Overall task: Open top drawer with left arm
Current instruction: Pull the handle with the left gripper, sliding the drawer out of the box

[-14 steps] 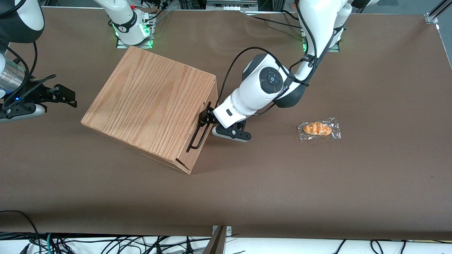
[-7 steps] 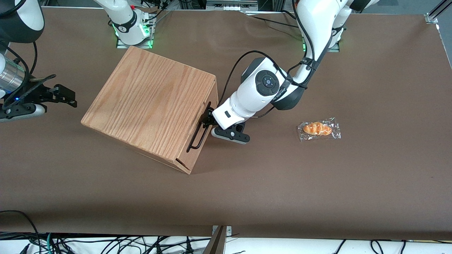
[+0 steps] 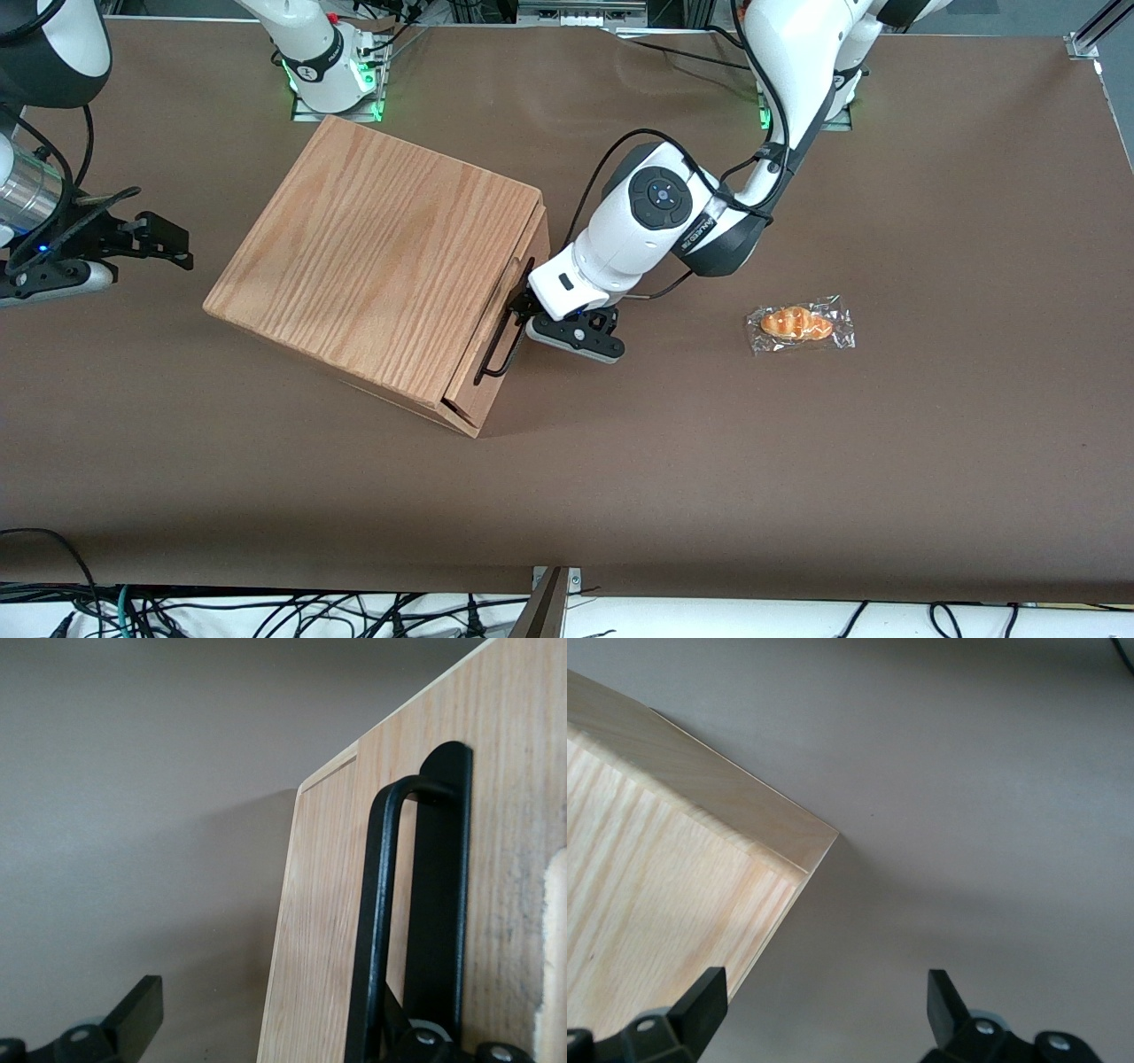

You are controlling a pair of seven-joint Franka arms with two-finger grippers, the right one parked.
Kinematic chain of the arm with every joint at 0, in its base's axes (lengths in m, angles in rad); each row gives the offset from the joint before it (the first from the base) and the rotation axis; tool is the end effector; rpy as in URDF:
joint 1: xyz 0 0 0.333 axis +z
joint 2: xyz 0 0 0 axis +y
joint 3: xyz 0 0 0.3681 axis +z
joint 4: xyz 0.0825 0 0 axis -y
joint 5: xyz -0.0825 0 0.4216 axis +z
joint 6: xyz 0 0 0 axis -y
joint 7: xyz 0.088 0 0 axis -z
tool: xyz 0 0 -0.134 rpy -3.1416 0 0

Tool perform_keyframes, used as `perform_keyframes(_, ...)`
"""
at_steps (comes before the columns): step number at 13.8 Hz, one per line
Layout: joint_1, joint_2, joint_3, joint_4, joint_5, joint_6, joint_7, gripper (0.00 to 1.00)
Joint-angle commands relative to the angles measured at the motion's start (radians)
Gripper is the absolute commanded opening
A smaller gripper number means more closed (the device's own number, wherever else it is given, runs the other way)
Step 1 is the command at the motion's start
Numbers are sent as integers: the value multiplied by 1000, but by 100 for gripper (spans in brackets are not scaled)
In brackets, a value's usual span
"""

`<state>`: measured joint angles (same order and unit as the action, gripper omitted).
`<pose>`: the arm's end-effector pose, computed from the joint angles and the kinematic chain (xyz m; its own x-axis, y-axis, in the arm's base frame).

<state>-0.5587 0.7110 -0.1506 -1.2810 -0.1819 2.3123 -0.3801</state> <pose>0.6599 -0.5310 0.3674 0.9740 -0.1395 0.1785 -0.1956 -0.9152 0.3524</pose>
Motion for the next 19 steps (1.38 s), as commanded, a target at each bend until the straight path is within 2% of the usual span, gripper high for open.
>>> perform_keyframes(1, 16, 15, 14, 3, 55, -8, 36, 100)
perform_keyframes(13, 144, 10, 14, 2, 56, -19, 112, 100)
perform_keyframes(19, 215, -5, 8, 2, 50, -99, 242, 100)
